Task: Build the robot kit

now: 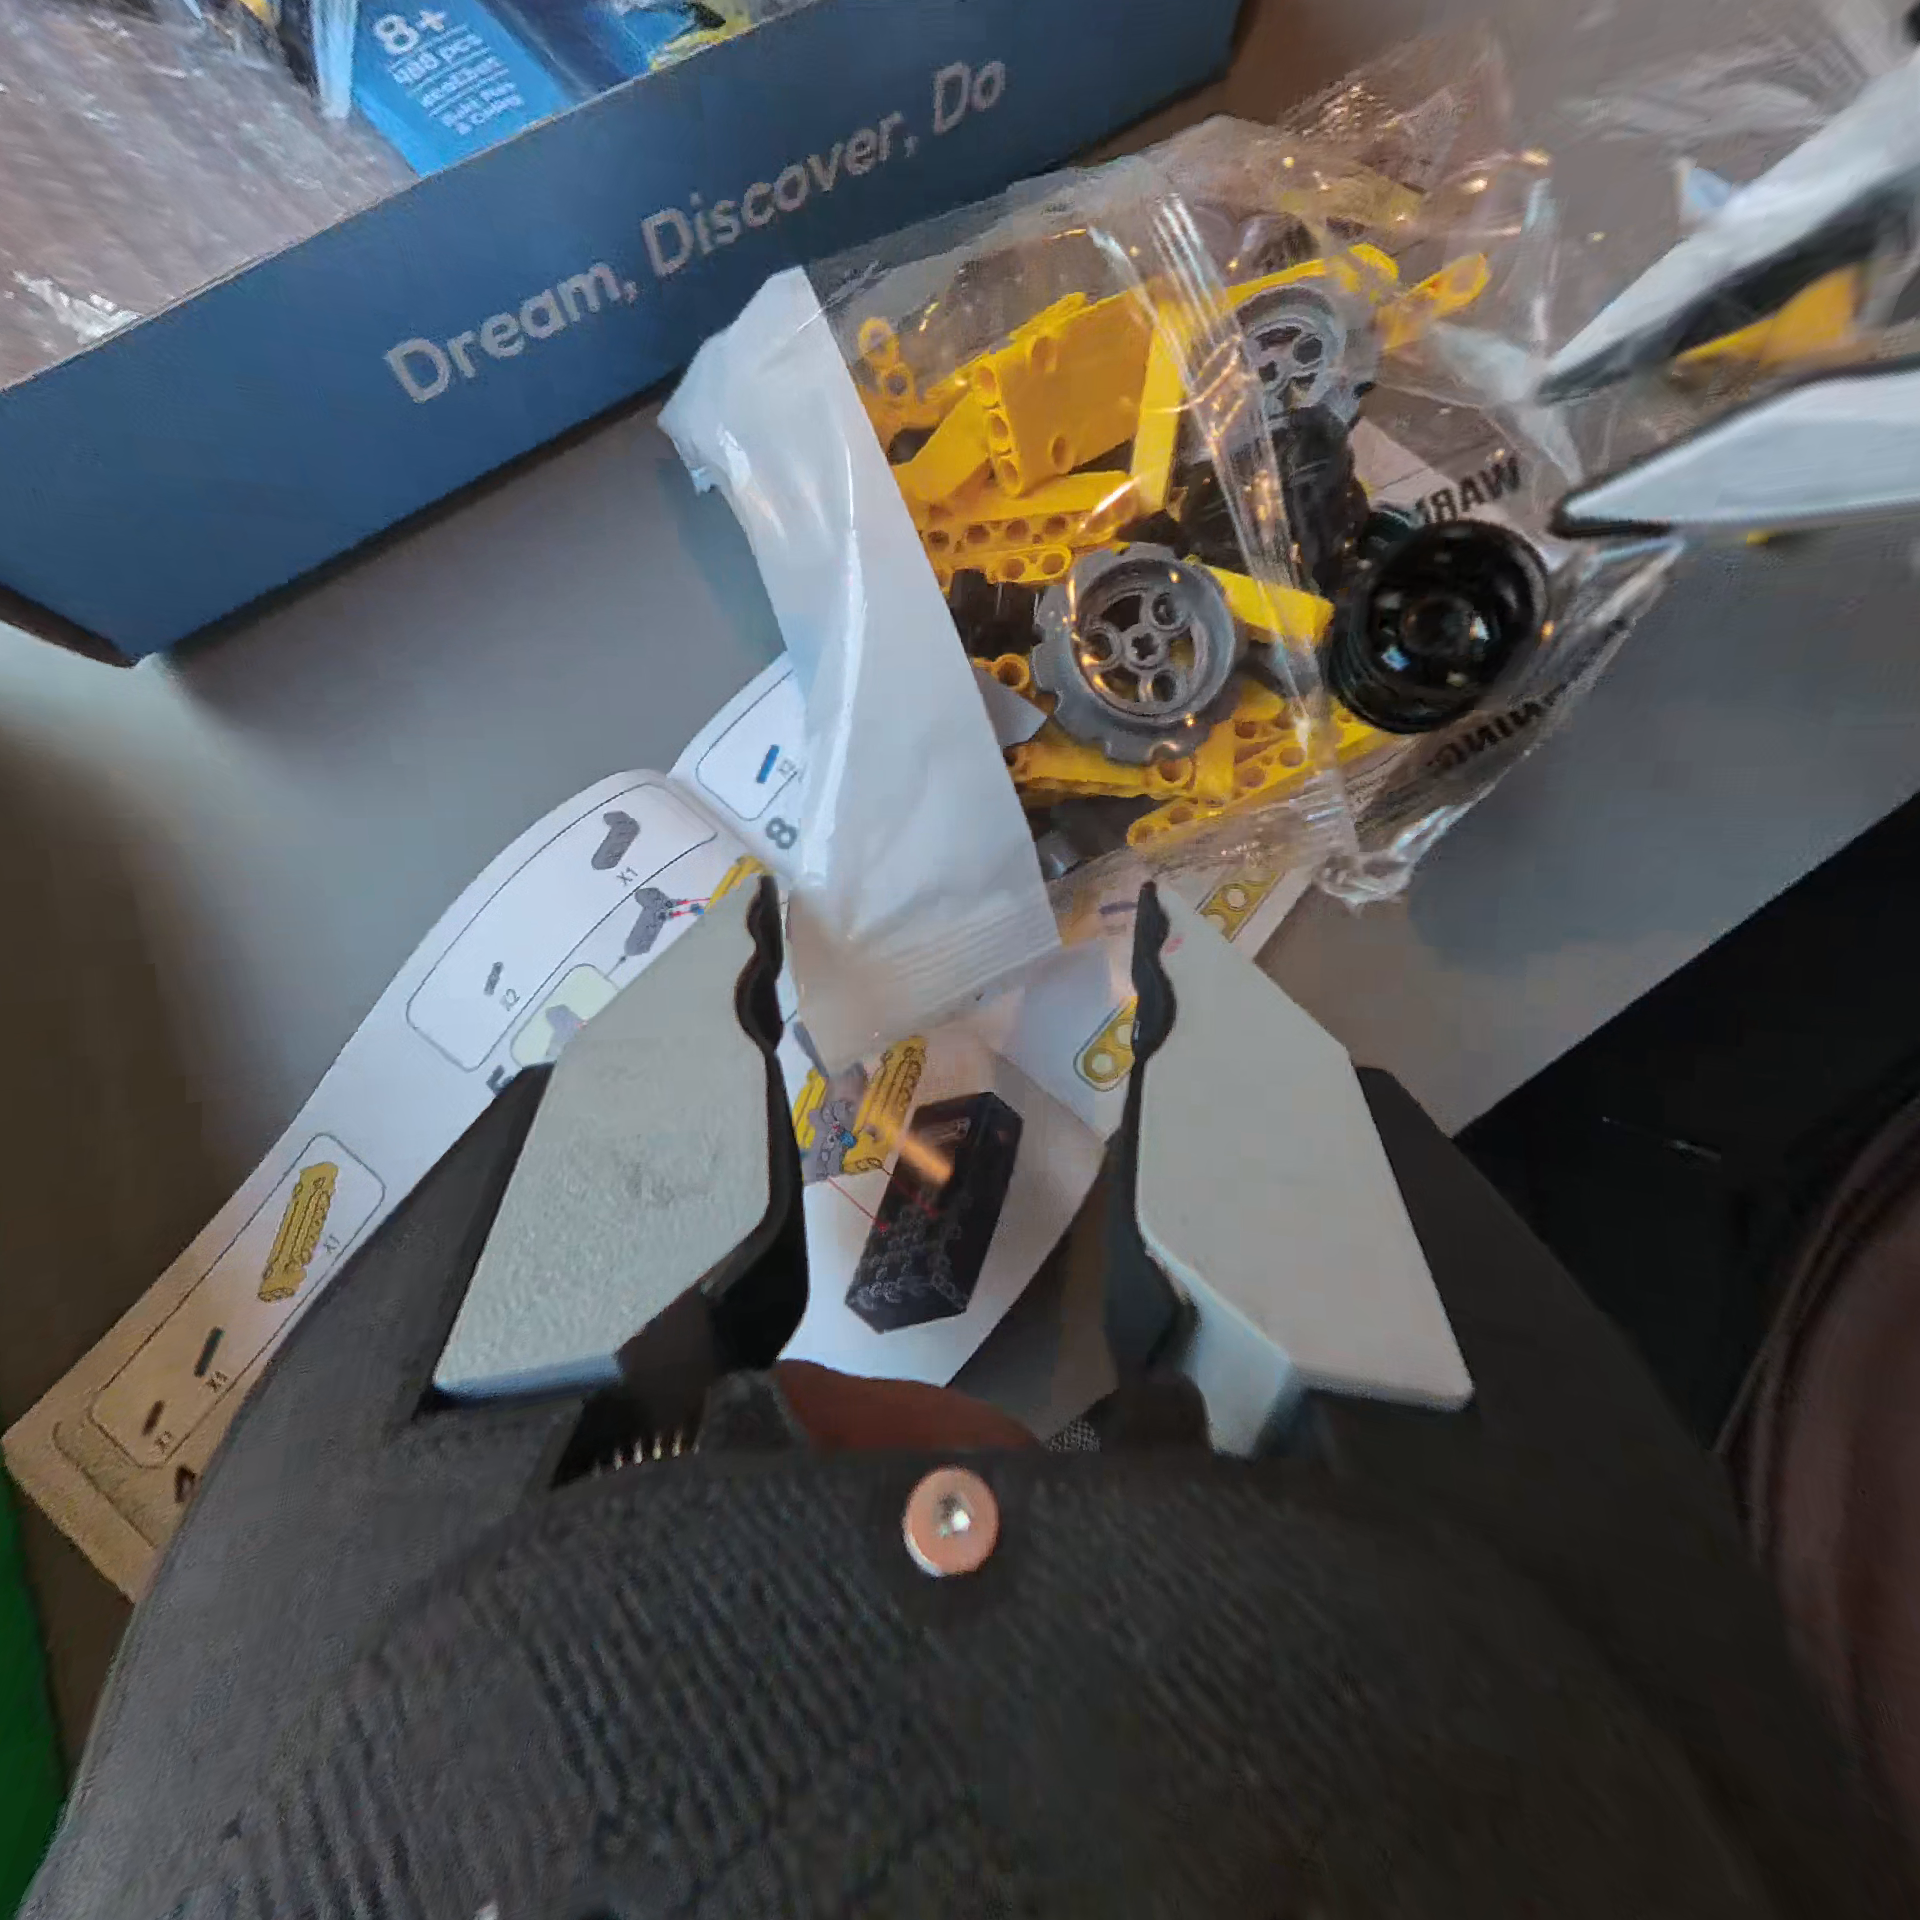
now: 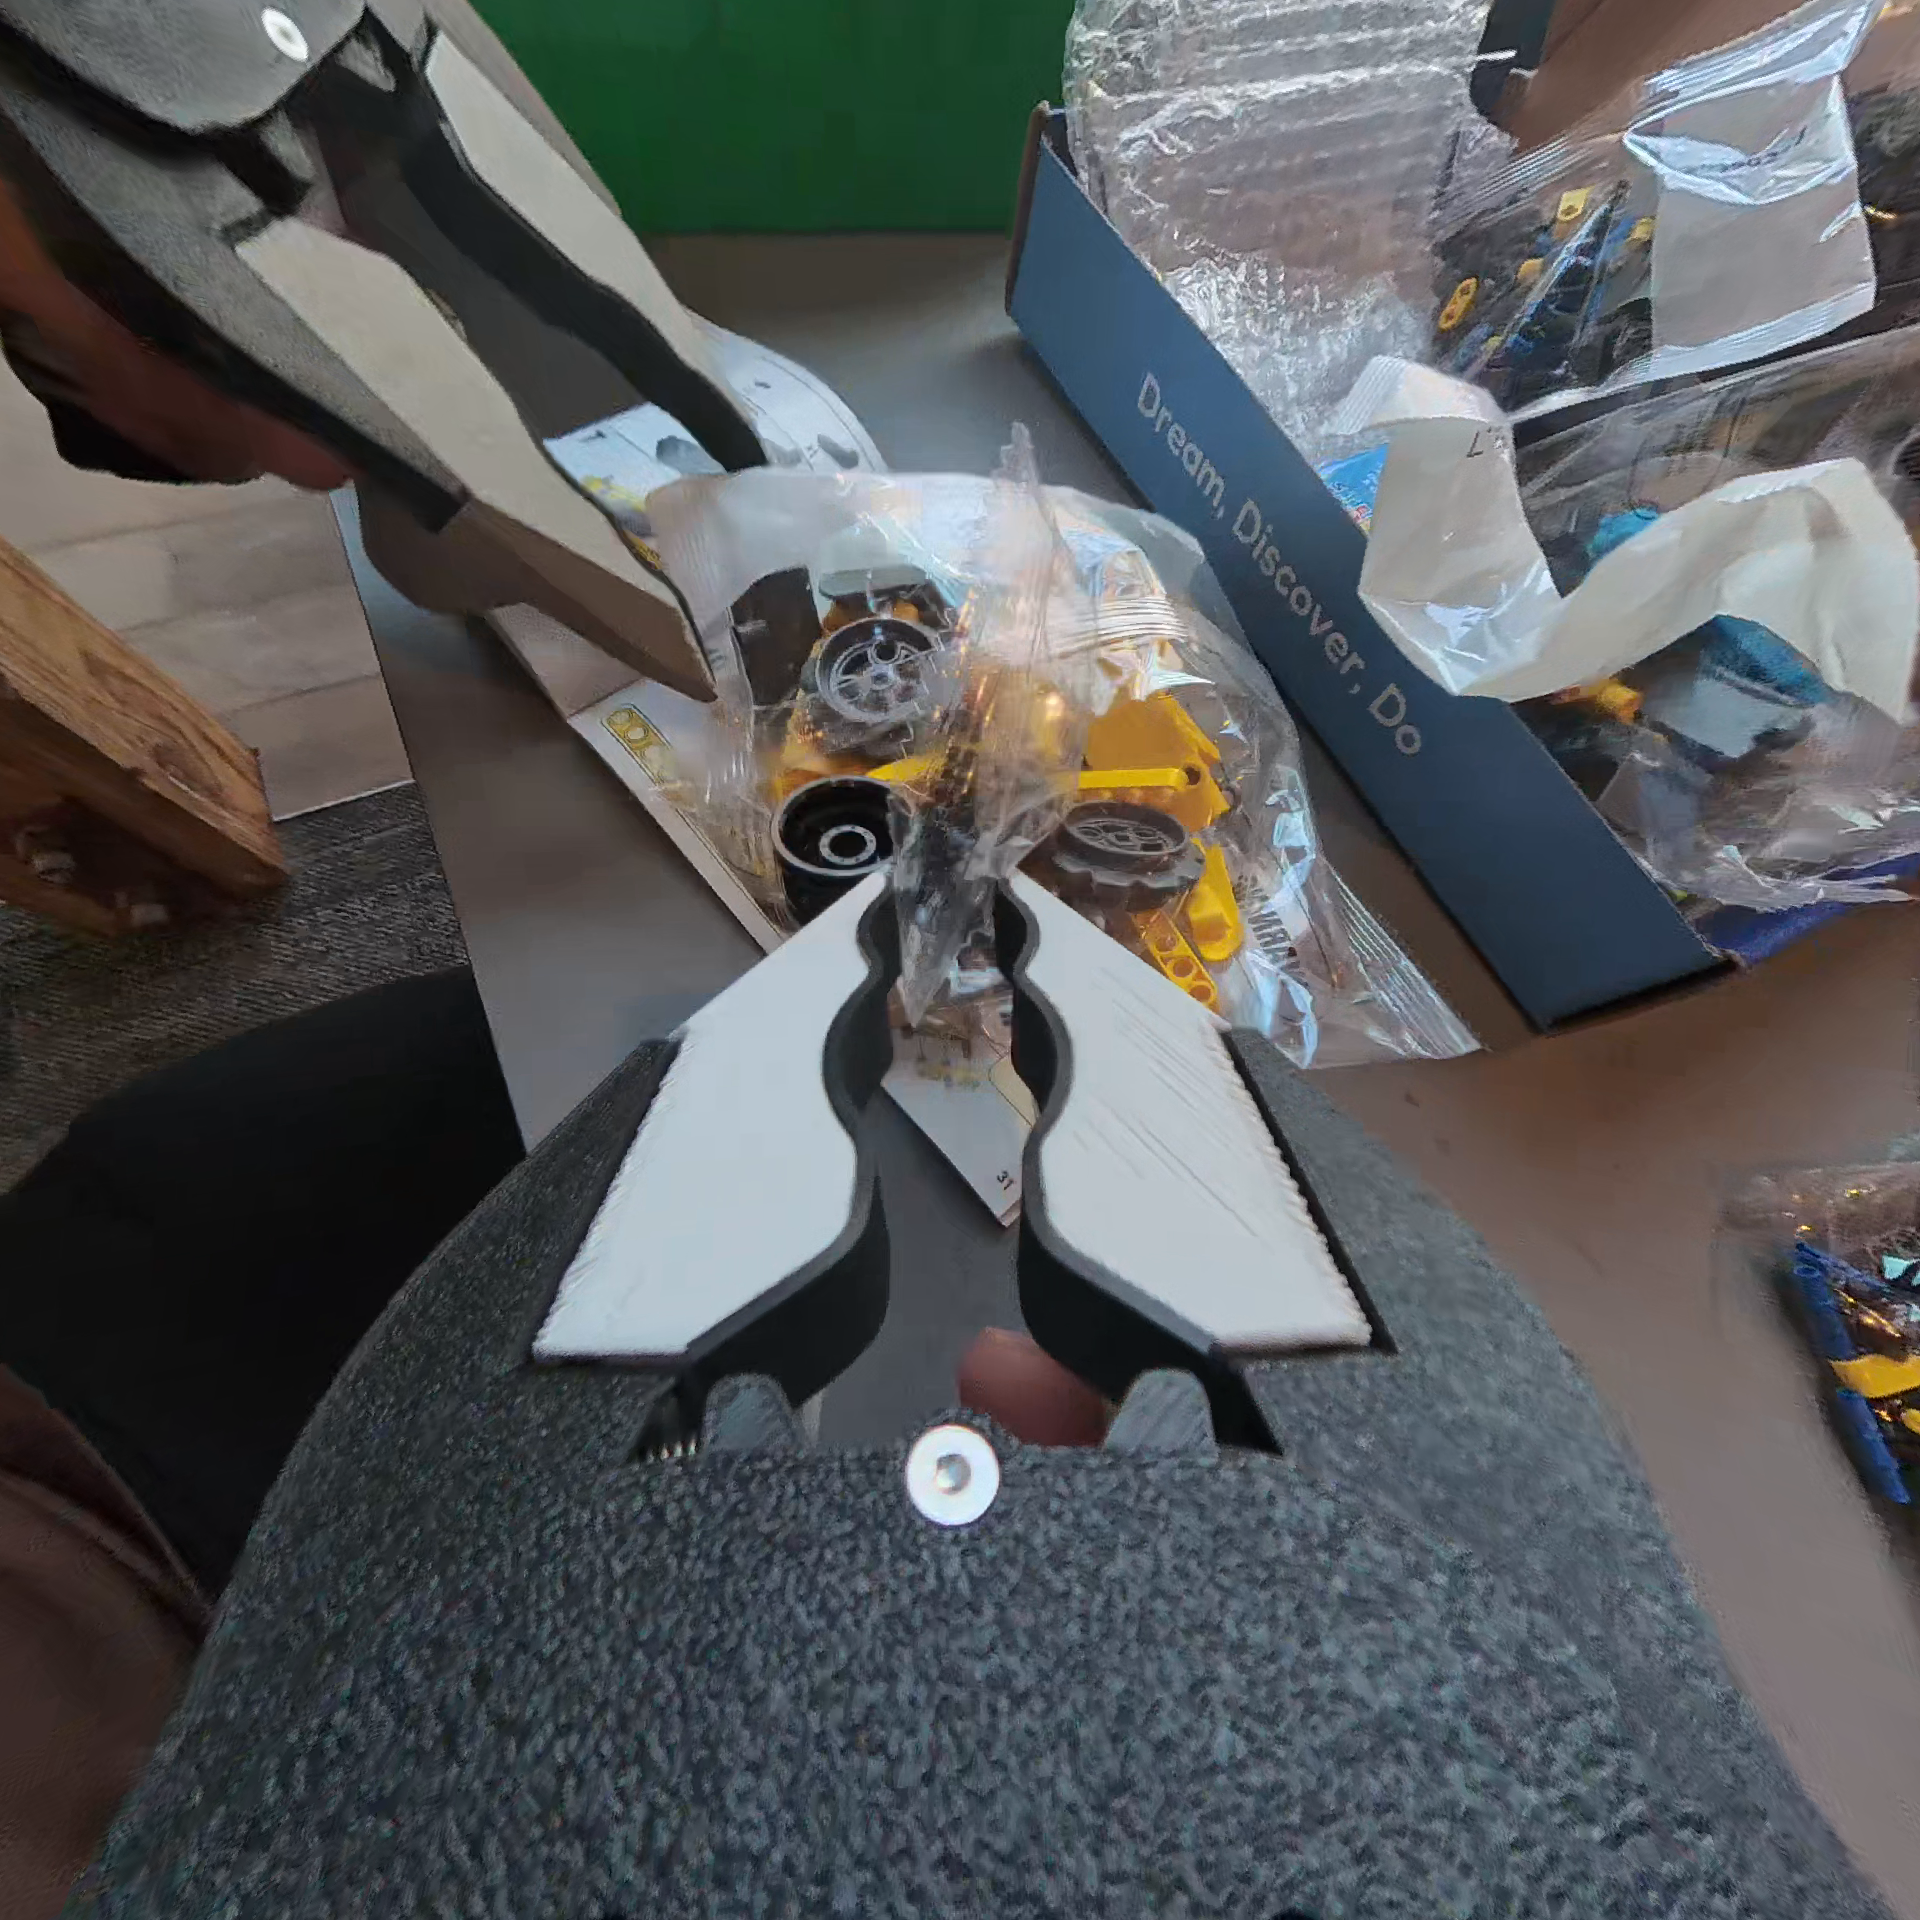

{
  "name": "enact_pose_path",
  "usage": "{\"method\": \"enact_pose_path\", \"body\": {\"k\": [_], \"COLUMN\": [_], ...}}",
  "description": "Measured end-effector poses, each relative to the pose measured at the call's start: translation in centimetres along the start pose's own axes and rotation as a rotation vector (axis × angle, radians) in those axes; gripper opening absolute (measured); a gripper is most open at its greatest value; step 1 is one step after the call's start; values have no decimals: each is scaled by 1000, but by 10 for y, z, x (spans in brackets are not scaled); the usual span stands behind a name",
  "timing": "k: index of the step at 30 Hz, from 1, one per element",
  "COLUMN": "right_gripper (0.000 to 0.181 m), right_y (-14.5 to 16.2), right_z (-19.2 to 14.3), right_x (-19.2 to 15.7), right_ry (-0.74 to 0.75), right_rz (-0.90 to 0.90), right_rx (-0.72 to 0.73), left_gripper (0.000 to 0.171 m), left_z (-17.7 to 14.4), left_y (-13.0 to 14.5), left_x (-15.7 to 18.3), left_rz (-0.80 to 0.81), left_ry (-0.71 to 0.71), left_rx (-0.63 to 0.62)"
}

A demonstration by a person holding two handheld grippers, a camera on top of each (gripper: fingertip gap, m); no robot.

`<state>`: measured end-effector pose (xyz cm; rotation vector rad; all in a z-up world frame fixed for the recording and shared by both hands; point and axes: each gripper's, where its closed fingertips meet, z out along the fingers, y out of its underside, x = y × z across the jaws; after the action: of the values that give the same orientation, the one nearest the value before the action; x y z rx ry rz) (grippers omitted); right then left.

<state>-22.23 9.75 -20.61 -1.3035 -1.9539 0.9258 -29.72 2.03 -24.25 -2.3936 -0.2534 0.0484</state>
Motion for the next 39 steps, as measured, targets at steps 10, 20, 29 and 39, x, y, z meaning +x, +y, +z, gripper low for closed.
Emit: {"method": "enact_pose_path", "body": {"k": [10, 20, 29, 39], "right_gripper": [4, 4, 3, 3], "right_y": [-39, -105, -123, -118], "right_z": [-17, -28, -4, 19], "right_x": [26, 36, 35, 34], "right_ry": [-88, -188, -203, -245], "right_rz": [137, 143, 107, 139], "right_rx": [69, 124, 112, 93], "left_gripper": [0, 0, 0, 0], "left_z": [-22, -87, -96, -89], "left_y": [-33, -72, -90, -83], "left_x": [6, -12, -43, -62], "left_rz": [57, -61, -47, -64], "left_ry": [-16, -70, -174, -210], "left_rx": [135, 374, 381, 352]}}
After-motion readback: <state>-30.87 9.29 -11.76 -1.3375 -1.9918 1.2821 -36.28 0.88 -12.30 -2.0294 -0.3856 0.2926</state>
